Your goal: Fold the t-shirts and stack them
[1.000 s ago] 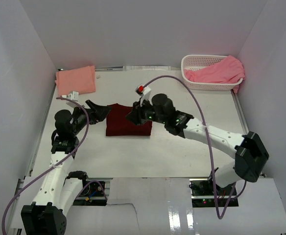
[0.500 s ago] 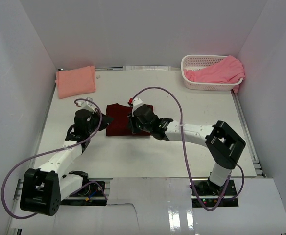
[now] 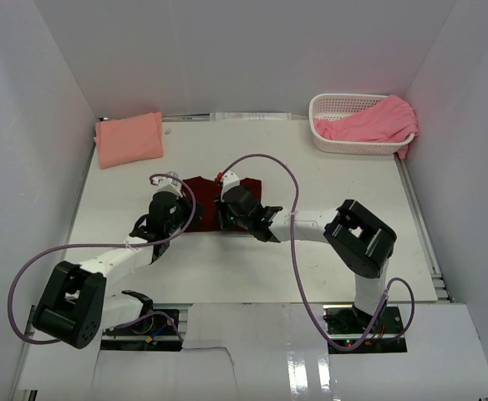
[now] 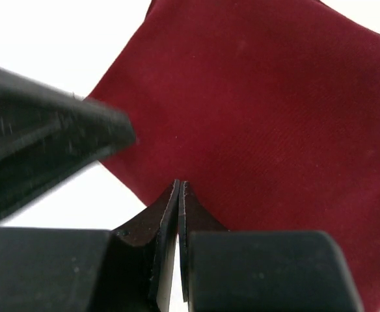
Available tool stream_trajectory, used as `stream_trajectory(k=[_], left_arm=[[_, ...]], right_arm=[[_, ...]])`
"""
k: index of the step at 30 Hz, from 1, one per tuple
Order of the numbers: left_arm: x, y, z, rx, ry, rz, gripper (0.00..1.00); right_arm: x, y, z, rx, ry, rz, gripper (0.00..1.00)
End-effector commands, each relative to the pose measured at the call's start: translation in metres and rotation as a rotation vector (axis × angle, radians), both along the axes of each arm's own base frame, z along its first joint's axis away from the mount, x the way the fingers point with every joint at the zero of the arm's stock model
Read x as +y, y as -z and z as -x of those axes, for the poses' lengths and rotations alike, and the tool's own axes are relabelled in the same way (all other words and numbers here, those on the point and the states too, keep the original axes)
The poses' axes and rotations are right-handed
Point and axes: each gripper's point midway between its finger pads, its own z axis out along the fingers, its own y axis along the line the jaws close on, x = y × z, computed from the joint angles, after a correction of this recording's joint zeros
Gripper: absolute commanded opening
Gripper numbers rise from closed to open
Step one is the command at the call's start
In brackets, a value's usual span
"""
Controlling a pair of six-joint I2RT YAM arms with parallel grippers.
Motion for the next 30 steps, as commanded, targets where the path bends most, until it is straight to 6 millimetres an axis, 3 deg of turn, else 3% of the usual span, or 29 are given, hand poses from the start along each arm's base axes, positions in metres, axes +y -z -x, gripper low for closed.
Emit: stream_trajectory(k=[1, 12, 18, 30], left_arm=[[0.004, 0.004, 0.000, -0.039, -0.027, -0.036, 0.00], [0.007, 0.044, 0.016, 0.038, -0.004, -0.084, 0.00], [0.005, 0.055, 0.018, 0.063, 0.006, -0.085, 0.00], [0.017, 0.083, 0.031, 0.118, -0.017, -0.125, 0.00]], right_arm=[[0.010, -0.015, -0.011, -0.057, 0.030, -0.063, 0.08], [0.005, 0.006, -0.010, -0.026, 0.040, -0.023, 0.08], [0.000, 0.016, -0.003, 0.013, 0.039, 0.002, 0.08], [-0.028, 0.082, 0.027, 0.211, 0.085, 0.104, 0.08]])
